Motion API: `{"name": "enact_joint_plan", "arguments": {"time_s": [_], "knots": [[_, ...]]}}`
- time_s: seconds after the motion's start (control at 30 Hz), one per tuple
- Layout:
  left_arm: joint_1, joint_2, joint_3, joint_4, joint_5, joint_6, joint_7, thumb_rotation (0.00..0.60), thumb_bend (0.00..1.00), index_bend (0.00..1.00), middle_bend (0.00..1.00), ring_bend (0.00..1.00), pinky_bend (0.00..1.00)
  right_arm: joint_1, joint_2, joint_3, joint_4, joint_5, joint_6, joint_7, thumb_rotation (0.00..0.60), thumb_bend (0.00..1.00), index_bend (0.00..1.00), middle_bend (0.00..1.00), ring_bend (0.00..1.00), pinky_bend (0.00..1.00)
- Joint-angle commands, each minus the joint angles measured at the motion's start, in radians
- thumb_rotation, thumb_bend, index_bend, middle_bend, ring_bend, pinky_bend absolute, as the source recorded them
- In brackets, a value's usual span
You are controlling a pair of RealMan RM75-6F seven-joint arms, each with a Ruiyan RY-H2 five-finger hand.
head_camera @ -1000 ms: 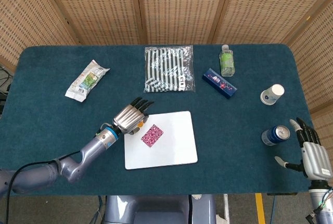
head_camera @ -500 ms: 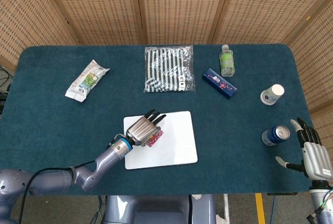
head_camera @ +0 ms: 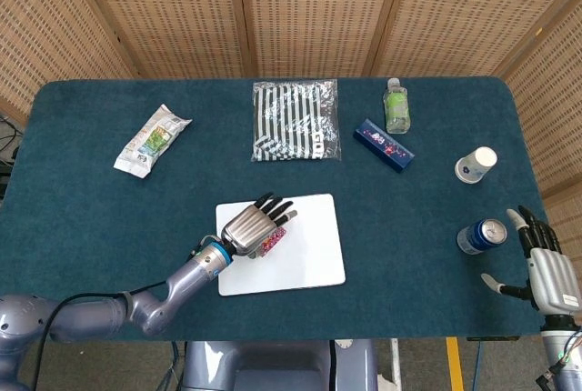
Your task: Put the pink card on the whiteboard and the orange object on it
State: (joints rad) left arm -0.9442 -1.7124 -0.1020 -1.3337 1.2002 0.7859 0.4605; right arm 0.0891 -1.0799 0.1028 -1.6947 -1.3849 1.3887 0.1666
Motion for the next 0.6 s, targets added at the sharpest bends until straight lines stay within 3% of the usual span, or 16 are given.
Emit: {"name": "enact_joint_plan", "arguments": {"time_s": [0.03, 0.37, 0.6], "knots": [[0.035, 0.084, 0.001, -0.066, 0.082, 0.088, -0.049, 0.600, 0.21, 0.00, 0.00, 0.00, 0.00, -0.001, -0.002, 0.000, 0.000, -0.002, 0.003, 0.000, 0.600, 0.05, 0.00, 0.00, 0.00, 0.00], [0.251, 0.410, 0.047, -0.246, 0.203, 0.427, -0.090, 0.600, 0.05, 0.00, 0.00, 0.00, 0.00, -0.005, -0.004, -0.002, -0.004, -0.006, 0.012, -0.010, 0.600, 0.05, 0.00, 0.00, 0.00, 0.00], [0.508, 0.477, 0.114, -0.163, 0.189, 0.691, -0.258, 0.600, 0.03, 0.00, 0.00, 0.00, 0.00, -0.009, -0.010, -0.002, -0.008, -0.010, 0.025, -0.027, 0.600, 0.05, 0.00, 0.00, 0.00, 0.00]]}}
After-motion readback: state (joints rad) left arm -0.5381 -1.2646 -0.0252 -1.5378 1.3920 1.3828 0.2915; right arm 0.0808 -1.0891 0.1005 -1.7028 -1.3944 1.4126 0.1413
